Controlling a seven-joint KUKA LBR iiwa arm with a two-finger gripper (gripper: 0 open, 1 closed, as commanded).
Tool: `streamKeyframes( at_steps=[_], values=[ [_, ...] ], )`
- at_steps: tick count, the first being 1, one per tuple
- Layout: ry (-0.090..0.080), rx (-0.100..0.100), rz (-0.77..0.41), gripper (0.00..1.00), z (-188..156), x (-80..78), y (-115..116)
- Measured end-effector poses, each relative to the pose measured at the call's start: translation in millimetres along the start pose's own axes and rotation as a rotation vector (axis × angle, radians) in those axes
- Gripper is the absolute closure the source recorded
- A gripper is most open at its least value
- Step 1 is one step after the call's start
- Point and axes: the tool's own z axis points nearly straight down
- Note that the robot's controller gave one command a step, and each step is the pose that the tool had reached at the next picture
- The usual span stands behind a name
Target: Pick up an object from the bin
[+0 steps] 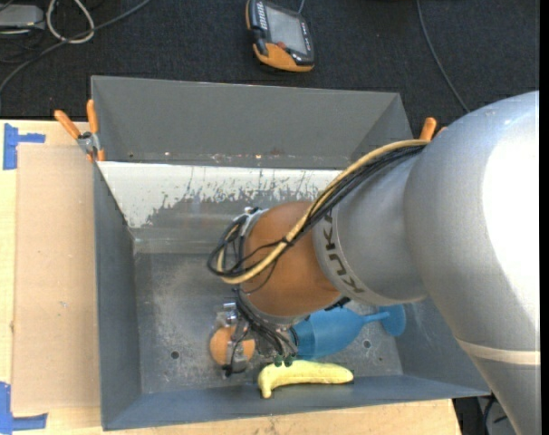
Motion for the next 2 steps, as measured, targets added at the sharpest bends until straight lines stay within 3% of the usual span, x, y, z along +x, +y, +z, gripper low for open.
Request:
streamKeyframes(
  at_steps=[2],
  values=[
    [0.002,0.0,0.002,1.0,-5.0,0.7,-0.1]
  ],
)
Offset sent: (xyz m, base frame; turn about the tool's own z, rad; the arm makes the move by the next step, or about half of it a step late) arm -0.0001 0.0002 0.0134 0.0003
